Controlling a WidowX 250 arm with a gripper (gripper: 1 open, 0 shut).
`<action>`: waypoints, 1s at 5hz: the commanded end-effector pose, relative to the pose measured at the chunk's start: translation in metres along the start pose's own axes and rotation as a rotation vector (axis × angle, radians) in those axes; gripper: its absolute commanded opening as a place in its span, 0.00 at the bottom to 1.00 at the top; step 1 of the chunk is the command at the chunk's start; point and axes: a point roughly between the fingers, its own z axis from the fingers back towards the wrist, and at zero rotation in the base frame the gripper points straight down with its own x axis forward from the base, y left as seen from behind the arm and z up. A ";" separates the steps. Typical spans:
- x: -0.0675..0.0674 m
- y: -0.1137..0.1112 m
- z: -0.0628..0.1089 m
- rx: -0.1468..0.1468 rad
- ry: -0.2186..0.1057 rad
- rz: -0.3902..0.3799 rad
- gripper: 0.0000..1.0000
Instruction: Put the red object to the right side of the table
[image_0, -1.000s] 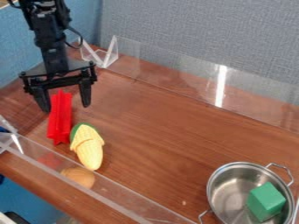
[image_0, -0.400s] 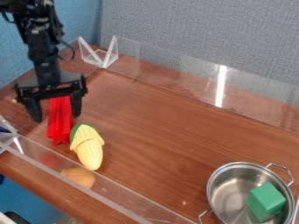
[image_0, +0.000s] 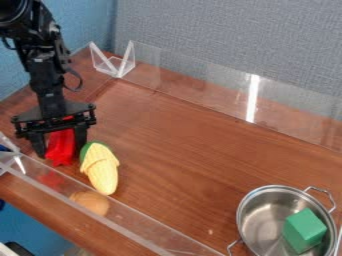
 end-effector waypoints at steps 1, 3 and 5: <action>0.004 0.003 0.005 -0.005 -0.020 0.066 0.00; 0.002 -0.016 0.014 -0.016 -0.027 0.050 0.00; 0.014 -0.019 0.037 -0.033 -0.036 0.049 0.00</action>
